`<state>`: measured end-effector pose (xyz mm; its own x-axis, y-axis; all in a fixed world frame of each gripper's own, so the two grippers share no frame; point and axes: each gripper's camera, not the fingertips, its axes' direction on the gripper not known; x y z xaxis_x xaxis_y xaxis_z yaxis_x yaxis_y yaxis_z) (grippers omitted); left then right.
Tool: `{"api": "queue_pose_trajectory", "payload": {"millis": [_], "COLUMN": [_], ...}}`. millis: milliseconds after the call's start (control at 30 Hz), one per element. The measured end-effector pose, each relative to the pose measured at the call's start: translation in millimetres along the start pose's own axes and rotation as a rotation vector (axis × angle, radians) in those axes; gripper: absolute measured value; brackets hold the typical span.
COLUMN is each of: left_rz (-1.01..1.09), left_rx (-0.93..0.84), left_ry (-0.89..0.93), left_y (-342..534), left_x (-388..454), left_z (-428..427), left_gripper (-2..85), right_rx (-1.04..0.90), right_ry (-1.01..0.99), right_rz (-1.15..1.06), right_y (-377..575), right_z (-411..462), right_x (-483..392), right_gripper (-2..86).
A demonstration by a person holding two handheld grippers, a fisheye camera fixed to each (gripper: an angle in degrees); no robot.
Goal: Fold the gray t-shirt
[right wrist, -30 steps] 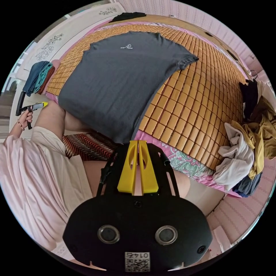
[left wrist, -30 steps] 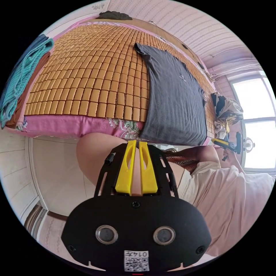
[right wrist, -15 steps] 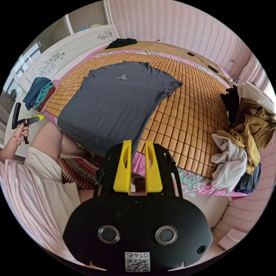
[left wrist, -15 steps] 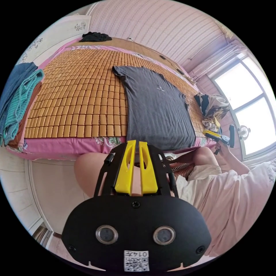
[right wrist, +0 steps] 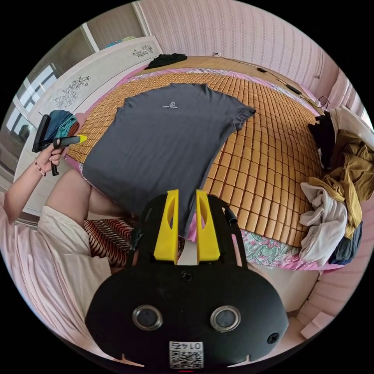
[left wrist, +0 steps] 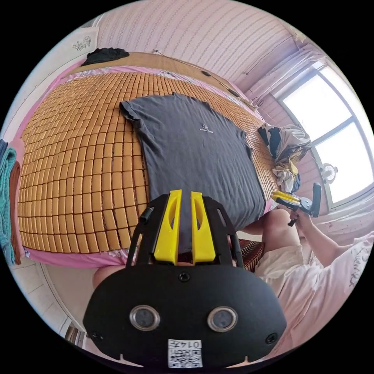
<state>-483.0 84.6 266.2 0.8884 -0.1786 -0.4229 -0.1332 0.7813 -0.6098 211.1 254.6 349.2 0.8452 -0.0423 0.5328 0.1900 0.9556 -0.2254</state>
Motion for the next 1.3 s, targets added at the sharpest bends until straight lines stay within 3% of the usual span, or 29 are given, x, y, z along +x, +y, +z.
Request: {"api": "queue_pose_trajectory", "payload": {"millis": [233,400,633,733,867,1000,1133,1300], "left_rz": [-0.072,-0.132,-0.177,-0.168,-0.179,-0.230,-0.325,-0.332], "left_rx": [0.136,0.129,0.206,0.206,0.154,0.152,0.195,0.218], "left_ry": [-0.096,-0.119,-0.073,-0.136,-0.163,-0.178,-0.109,-0.149], "left_y": [-47,-75,-101,-111,-123,-125,-121,-117], "left_x": [-30,-47,-61,-61,-65,-74,-88,-91], "left_z": [6,21,36,42,51,51,46,36], "left_gripper": [4.8,4.2,4.5,5.0,5.2,4.9,4.9,5.1], "right_rx": [0.043,0.063,-0.029,-0.063,-0.150,-0.143,-0.041,0.106], "right_ry": [-0.099,-0.159,-0.109,-0.020,0.055,-0.022,-0.120,-0.215], "right_rz": [-0.295,-0.457,-0.518,-0.558,-0.540,-0.495,-0.435,-0.358], "right_y": [-133,-244,-375,-402,-424,-441,-449,-413], "right_z": [57,104,201,239,283,294,277,227], "right_x": [-76,-153,-243,-268,-278,-269,-240,-168], "right_gripper": [7.0,2.8,-0.9,-0.9,-1.0,-1.0,-1.0,-1.0]}}
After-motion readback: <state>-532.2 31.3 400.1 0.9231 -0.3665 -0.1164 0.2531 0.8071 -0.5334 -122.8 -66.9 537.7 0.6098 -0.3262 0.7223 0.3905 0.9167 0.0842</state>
